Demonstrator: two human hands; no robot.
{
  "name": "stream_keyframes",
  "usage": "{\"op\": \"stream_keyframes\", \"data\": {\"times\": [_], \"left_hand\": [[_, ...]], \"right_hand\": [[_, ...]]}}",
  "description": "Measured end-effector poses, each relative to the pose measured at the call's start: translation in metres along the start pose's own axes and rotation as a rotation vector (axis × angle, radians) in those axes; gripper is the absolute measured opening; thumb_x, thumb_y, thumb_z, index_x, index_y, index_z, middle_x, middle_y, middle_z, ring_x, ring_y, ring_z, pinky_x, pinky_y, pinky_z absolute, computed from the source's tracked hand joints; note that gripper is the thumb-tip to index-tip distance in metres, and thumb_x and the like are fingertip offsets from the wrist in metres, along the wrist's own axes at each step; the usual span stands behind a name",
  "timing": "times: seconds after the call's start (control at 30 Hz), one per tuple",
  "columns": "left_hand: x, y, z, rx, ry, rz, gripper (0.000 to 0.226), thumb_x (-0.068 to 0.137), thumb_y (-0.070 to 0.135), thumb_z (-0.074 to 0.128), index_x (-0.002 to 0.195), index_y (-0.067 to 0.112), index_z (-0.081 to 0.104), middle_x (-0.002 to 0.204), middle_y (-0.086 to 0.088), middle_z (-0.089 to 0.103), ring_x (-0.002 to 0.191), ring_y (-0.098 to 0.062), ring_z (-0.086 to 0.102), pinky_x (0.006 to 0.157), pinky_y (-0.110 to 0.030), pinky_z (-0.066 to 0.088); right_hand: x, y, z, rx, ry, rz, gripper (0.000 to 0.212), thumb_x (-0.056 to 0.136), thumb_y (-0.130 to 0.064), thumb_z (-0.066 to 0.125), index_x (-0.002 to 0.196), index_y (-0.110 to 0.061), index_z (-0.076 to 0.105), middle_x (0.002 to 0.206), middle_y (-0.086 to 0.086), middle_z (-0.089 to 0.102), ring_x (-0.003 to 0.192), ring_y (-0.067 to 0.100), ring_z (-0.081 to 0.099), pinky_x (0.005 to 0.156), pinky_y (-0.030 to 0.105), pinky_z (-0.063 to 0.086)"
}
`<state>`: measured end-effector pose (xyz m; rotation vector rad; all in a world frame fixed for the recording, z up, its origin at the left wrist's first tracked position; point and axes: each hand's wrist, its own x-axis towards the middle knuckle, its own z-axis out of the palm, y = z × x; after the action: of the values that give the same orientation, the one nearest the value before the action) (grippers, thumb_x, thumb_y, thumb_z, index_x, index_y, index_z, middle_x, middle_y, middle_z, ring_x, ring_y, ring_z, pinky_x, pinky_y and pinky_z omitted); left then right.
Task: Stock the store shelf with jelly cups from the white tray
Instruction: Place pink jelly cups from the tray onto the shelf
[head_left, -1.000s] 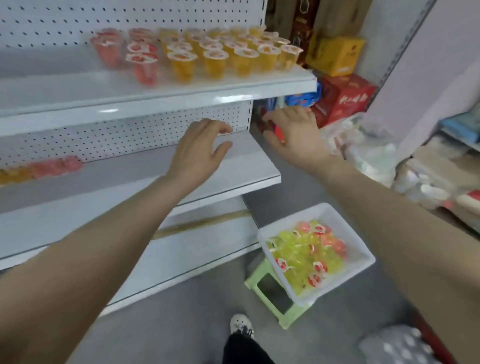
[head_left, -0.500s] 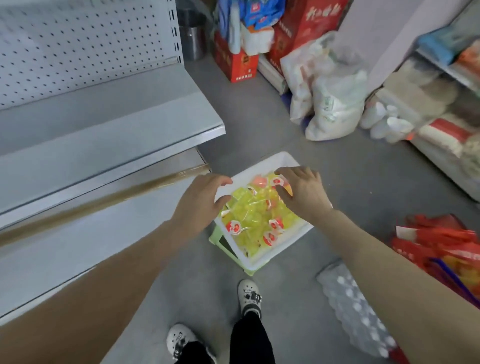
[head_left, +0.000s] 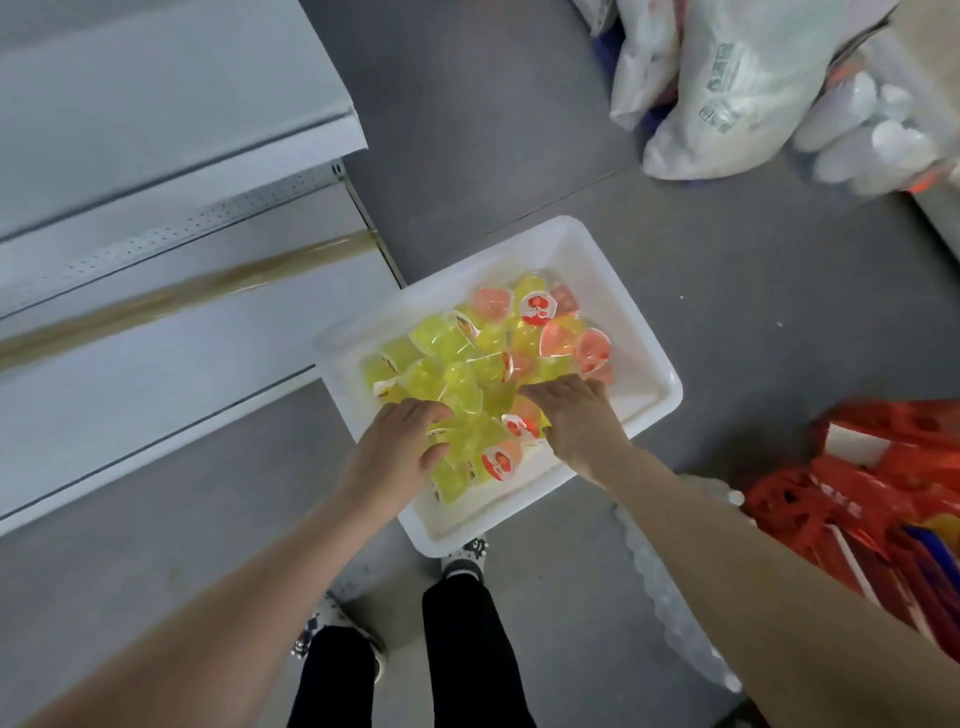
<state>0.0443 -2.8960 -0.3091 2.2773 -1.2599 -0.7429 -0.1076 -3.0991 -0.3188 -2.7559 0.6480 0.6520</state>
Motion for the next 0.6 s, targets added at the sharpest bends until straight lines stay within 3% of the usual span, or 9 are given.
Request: {"op": "stream_keyframes", "data": {"times": [0.17,0.3,0.43,0.5,0.6], "left_hand": [[0.010,-0.013,0.040,-0.003,-0.041,-0.027,0.033,0.085,0.021,0.071,0.116,0.019,0.062,0.111,0.001,0.064,0.100,-0.025,0.059,0.082,-0.037,0.048],[0.014,-0.014,0.062,-0.039,-0.087,-0.044,0.034,0.087,0.023,0.069,0.119,0.019,0.060,0.115,0.003,0.062,0.105,-0.023,0.058,0.083,-0.037,0.050],[0.017,-0.007,0.073,-0.034,-0.109,-0.034,0.034,0.086,0.021,0.070,0.118,0.018,0.059,0.115,0.002,0.062,0.104,-0.023,0.057,0.083,-0.039,0.051],[0.017,-0.002,0.075,-0.028,-0.117,-0.027,0.035,0.087,0.022,0.070,0.119,0.019,0.058,0.116,0.003,0.061,0.105,-0.022,0.056,0.083,-0.036,0.050],[0.020,0.007,0.077,-0.013,-0.133,-0.023,0.037,0.087,0.022,0.069,0.121,0.019,0.057,0.117,0.003,0.061,0.105,-0.021,0.055,0.086,-0.034,0.048]], "right_hand": [[0.025,0.006,0.037,-0.056,-0.038,-0.080,0.070,0.085,0.005,0.054,0.144,-0.029,0.042,0.144,-0.006,0.050,0.137,0.027,0.036,0.105,0.043,0.027],[0.033,0.013,0.060,-0.053,0.048,-0.208,0.059,0.072,0.010,0.067,0.123,-0.020,0.063,0.125,0.002,0.064,0.123,0.035,0.052,0.097,0.049,0.038],[0.042,0.018,0.065,-0.086,0.157,-0.289,0.047,0.060,0.001,0.082,0.102,-0.017,0.072,0.096,0.003,0.071,0.100,0.036,0.064,0.084,0.049,0.048],[0.042,0.021,0.065,-0.061,0.176,-0.298,0.046,0.059,-0.004,0.084,0.101,-0.016,0.070,0.092,0.004,0.070,0.096,0.035,0.064,0.083,0.047,0.049],[0.035,0.030,0.060,0.096,0.235,-0.158,0.053,0.059,-0.014,0.089,0.106,-0.011,0.064,0.097,0.007,0.068,0.095,0.035,0.062,0.078,0.044,0.049]]}}
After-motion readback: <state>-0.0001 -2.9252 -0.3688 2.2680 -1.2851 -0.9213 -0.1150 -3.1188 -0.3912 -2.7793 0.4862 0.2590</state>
